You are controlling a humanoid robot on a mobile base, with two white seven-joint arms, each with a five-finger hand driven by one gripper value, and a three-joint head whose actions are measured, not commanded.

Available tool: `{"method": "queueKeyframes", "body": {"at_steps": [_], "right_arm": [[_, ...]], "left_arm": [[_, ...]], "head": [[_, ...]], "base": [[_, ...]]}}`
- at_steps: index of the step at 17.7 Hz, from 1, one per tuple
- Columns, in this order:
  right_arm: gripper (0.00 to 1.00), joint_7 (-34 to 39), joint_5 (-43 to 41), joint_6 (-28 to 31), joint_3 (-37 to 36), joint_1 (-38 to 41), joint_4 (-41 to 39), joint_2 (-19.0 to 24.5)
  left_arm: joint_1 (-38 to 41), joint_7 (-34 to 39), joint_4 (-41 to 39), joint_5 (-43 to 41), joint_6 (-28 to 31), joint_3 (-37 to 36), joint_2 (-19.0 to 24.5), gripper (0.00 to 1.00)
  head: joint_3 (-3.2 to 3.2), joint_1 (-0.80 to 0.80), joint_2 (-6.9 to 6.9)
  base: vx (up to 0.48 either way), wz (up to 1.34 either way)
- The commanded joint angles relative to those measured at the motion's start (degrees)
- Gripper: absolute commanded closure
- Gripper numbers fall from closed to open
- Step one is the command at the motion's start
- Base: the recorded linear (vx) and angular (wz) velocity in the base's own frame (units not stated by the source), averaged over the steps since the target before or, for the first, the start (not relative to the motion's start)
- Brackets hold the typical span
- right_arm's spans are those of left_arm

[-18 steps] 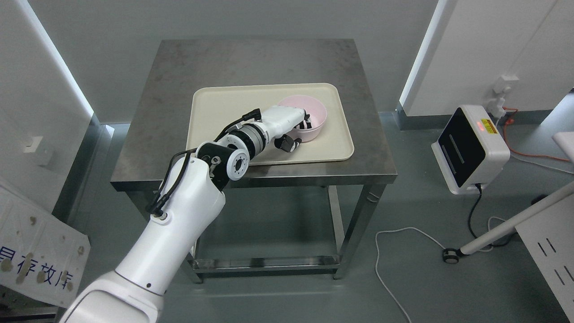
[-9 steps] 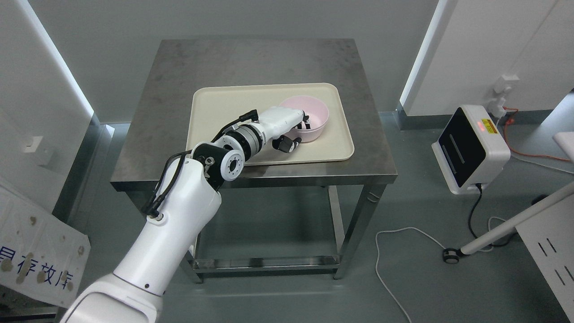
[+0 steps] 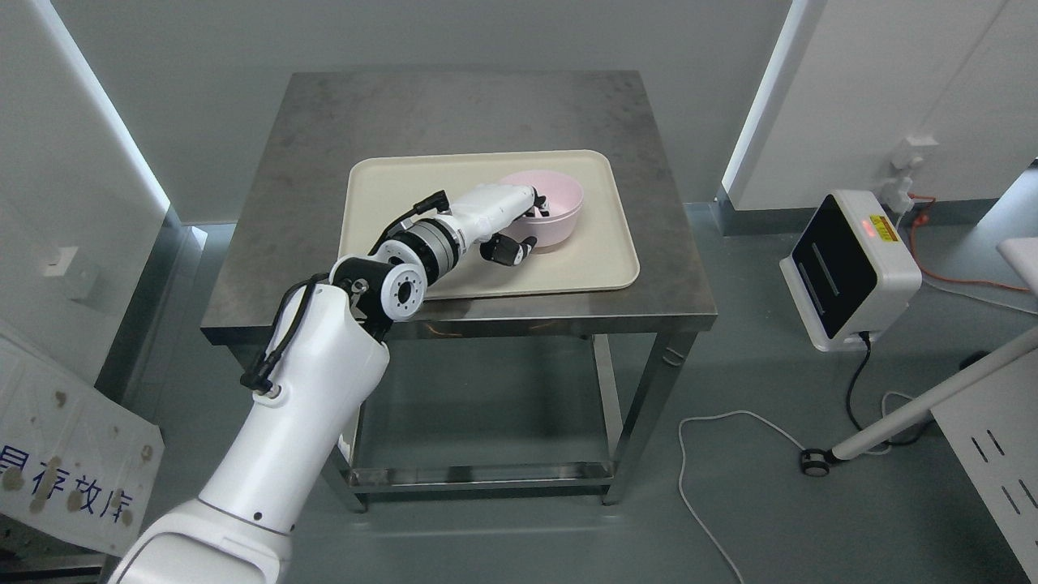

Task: Stack pink IKEA bowls on left shelf middle
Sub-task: 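Grip the rim of the stacked pink bowls with the left hand, then lift the stacked bowls and carry them toward the blue bin shelf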

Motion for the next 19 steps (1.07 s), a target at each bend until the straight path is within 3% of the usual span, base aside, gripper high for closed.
{"method": "queueKeyframes", "body": {"at_steps": [1, 8, 19], "right_arm": [[0.00, -0.1, 0.4, 0.0, -0.5, -0.1, 0.0, -1.0], [0.00, -0.1, 0.4, 0.0, -0.5, 0.0, 0.0, -1.0], [0.00, -0.1, 0.4, 0.0, -0.5, 0.0, 0.0, -1.0]], "left_arm": [[0.3, 0.0, -4.8, 2.0, 0.0, 3.7, 1.0, 0.99], [2.5, -0.9, -12.3, 3.8, -1.2, 6.4, 1.0, 0.98], [5.5, -3.4, -19.5, 6.0, -2.9, 5.5, 1.0, 0.98]], "head": [[0.00, 0.00, 0.00], [0.00, 0.00, 0.00], [0.00, 0.00, 0.00]], "base": [[-0.011, 0.00], [-0.082, 0.01], [-0.235, -0.01]]}}
